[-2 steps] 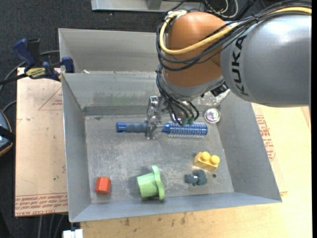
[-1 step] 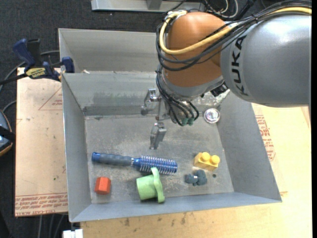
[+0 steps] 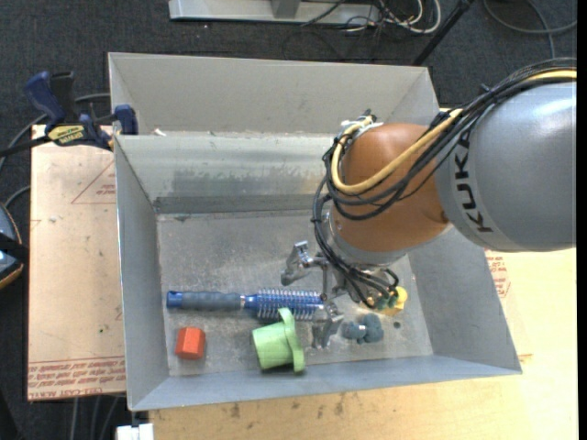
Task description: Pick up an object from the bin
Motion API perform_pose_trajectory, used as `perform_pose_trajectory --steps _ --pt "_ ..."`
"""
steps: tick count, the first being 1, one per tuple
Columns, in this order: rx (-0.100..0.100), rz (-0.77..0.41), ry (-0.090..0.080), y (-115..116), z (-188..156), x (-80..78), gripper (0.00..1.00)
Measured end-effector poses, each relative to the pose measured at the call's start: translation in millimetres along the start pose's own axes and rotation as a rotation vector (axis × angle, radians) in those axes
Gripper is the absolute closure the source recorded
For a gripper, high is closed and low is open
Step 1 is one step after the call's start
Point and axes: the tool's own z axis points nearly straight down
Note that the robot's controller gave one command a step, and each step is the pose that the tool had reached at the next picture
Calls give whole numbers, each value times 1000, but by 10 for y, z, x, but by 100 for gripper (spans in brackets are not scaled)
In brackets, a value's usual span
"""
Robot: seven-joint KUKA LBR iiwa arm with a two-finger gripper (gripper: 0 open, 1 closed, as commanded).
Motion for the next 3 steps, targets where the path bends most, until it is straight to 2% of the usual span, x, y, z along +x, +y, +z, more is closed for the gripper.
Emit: perform_pose_trajectory --steps 1,2,3 --pt "-2 154 -11 -458 1023 -105 0" --pt "0 154 -22 -462 971 -137 100" --pt "3 -23 -15 -568 -508 -170 100"
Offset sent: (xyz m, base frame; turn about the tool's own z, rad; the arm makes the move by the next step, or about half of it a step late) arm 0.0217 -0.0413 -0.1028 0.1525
